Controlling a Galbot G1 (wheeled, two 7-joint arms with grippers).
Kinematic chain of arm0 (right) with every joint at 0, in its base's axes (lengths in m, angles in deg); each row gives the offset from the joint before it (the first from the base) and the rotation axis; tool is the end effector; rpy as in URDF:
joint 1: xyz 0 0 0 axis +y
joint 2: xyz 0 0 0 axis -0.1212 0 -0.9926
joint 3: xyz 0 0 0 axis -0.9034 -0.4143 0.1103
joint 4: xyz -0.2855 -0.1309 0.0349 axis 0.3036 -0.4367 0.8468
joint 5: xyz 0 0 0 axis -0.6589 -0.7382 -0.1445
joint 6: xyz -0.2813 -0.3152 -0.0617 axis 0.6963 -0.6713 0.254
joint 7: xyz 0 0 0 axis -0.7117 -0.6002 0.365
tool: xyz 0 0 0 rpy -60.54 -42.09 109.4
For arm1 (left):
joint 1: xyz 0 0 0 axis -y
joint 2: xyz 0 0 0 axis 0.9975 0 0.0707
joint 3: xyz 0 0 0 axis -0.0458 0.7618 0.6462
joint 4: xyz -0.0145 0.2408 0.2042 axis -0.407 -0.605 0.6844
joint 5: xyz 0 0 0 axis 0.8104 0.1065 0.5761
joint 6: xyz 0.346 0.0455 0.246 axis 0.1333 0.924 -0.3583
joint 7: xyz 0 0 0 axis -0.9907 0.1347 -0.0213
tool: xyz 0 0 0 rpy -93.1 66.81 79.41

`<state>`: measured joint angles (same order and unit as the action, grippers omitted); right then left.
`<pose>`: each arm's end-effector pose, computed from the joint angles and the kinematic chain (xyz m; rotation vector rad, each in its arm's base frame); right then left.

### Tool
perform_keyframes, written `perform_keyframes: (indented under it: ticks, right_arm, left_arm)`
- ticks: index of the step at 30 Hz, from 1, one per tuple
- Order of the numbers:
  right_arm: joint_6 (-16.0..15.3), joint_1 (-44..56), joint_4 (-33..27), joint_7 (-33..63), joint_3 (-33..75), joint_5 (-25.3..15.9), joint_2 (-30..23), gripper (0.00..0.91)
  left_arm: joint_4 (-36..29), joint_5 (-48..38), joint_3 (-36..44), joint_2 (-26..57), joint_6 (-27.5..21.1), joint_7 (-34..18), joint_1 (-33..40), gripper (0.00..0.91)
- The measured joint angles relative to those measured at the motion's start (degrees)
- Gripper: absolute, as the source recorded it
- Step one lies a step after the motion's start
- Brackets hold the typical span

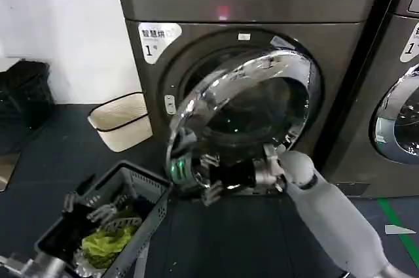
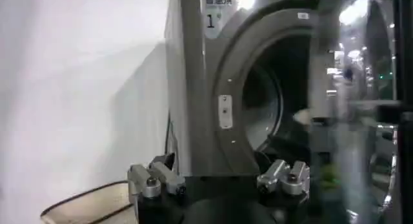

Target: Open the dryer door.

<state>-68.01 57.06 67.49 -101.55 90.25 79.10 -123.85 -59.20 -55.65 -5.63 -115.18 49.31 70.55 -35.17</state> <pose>0.4860 0.0266 -0.1438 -2.3748 1.9875 -0.1627 0.2537 0.1710 -0.1880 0.3752 3.0257 0.0826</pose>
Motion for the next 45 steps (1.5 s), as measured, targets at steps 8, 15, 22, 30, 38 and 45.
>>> perform_keyframes:
  ticks: [8,15,22,30,38,45]
  right_arm:
    - [3.9,6.3,2.9,-6.0,4.6,-0.2,3.2,0.907]
    - [5.9,10.9,4.6,-8.9,9.0,1.9,5.5,0.907]
    - [6.1,15.0,5.8,-10.3,13.7,2.4,7.8,0.907]
    - [6.8,21.1,4.2,-10.3,21.8,4.2,8.9,0.907]
    - [7.5,29.3,2.7,-8.6,34.0,4.0,8.1,0.907]
    - [7.5,35.3,2.6,-6.0,46.5,4.1,5.5,0.907]
  left_arm:
    - [4.5,-8.5,2.5,7.7,-0.5,0.0,2.4,0.907]
    - [9.3,-15.7,6.3,14.1,-0.6,-0.4,6.4,0.907]
    - [16.3,-23.1,10.6,19.8,-0.9,1.7,12.4,0.907]
    - [20.9,-24.2,19.0,25.7,0.2,6.1,20.5,0.907]
    - [21.0,-23.8,30.6,28.4,0.6,9.2,27.3,0.907]
    - [21.1,-23.3,40.0,28.8,0.4,9.4,32.5,0.907]
